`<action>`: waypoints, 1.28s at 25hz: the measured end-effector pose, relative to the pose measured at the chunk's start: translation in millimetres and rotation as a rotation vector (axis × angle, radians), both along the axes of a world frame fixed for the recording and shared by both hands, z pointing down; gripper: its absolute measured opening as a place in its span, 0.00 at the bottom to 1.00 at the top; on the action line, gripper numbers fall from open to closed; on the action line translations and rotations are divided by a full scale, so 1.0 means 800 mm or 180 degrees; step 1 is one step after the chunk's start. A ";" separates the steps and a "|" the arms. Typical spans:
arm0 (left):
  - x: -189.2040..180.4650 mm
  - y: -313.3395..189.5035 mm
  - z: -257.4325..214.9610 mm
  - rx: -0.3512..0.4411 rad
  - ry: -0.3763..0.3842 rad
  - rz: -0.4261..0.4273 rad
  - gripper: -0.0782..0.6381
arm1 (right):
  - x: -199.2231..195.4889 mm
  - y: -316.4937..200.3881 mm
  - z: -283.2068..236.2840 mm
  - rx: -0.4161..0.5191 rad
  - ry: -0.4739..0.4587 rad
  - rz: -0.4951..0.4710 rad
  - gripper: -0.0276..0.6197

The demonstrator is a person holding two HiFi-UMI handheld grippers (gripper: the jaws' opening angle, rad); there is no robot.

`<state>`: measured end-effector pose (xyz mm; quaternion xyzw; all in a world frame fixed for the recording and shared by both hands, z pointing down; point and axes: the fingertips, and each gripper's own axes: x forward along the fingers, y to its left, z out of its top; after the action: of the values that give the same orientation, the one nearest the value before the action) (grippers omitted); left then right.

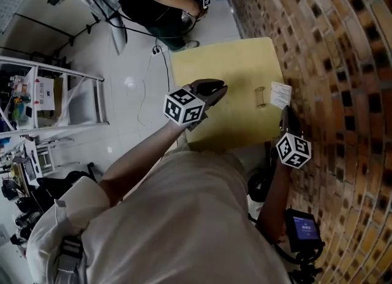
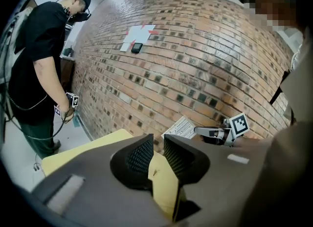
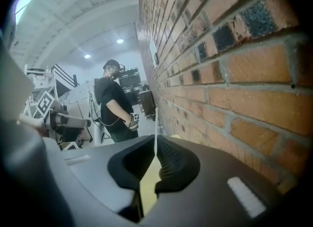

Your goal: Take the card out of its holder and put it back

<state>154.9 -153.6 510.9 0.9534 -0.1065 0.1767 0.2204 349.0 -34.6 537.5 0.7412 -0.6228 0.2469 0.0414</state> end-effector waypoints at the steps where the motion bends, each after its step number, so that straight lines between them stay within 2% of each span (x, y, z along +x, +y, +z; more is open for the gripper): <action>1: -0.002 -0.002 -0.004 0.0026 0.0014 0.0049 0.23 | -0.004 0.002 -0.009 0.0028 0.0001 0.0038 0.06; 6: -0.005 -0.016 -0.021 0.0138 0.0104 0.0262 0.23 | -0.019 0.020 -0.048 0.0130 0.0054 0.0252 0.06; 12: -0.016 -0.037 -0.037 0.0220 0.0215 0.0396 0.22 | -0.040 0.049 -0.075 0.0208 0.0068 0.0550 0.06; 18: -0.047 -0.067 -0.041 0.0377 0.0238 0.0412 0.20 | -0.076 0.057 -0.079 0.0191 0.0061 0.0720 0.06; 26: -0.051 -0.059 -0.026 0.0381 0.0207 0.0557 0.20 | -0.081 0.114 -0.074 0.0160 0.0072 0.1089 0.06; 32: -0.059 -0.058 -0.012 0.0379 0.0126 0.0598 0.20 | -0.091 0.146 -0.061 0.0149 0.0031 0.1256 0.06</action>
<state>107.6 -199.7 501.6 0.9738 -0.0225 0.1710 0.1478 276.3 81.9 488.5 0.8508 -0.4709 0.2321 -0.0220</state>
